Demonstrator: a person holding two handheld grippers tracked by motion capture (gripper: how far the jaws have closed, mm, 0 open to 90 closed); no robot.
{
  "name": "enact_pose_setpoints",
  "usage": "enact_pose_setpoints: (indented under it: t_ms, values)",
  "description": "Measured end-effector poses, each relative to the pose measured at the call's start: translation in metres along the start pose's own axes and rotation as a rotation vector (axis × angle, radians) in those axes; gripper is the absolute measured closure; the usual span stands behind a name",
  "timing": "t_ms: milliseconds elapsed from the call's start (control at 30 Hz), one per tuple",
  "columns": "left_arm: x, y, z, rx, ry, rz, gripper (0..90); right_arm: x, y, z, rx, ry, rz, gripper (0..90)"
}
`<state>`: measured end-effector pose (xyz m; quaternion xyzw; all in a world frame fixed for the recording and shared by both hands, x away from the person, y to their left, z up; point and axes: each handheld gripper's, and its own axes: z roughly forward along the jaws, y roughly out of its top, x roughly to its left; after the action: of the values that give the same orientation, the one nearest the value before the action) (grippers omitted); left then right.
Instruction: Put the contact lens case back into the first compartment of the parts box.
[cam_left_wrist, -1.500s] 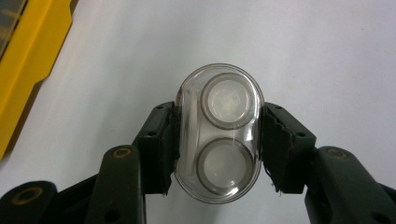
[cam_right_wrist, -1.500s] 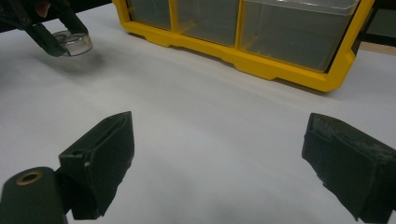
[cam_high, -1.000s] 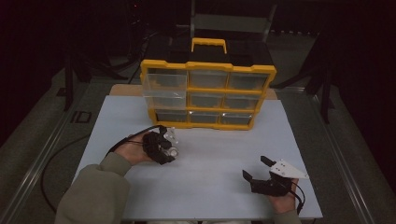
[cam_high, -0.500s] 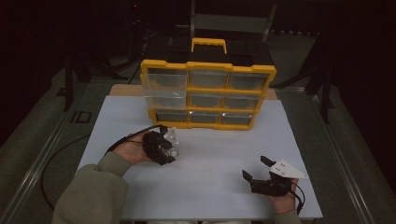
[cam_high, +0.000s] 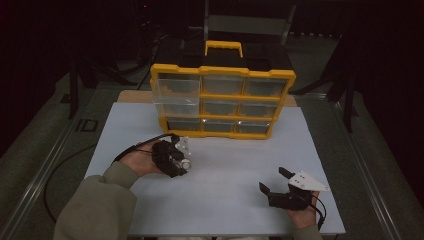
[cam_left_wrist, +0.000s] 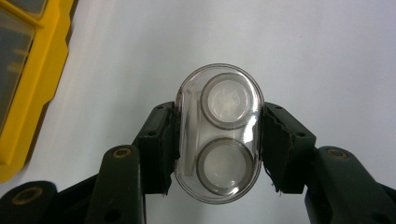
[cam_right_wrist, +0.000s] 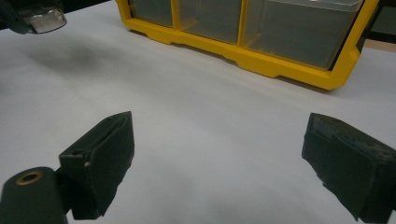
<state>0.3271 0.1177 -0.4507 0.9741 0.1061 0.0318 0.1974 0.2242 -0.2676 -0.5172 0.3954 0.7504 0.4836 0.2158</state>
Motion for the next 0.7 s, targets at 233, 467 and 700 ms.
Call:
enact_pose_setpoints:
  t_ms: [233,467,700]
  values:
    - [0.0,0.0,-0.003,-0.004,-0.013,0.0,49.9,0.0,0.0,0.0,0.004,-0.001,-0.001,9.7]
    - [0.001,0.001,-0.006,-0.008,-0.024,0.007,49.9,0.0,0.0,0.0,0.005,-0.001,0.001,9.7]
    - [0.002,0.001,-0.012,-0.019,-0.047,0.01,49.9,0.0,0.0,0.0,0.006,-0.001,0.002,9.7]
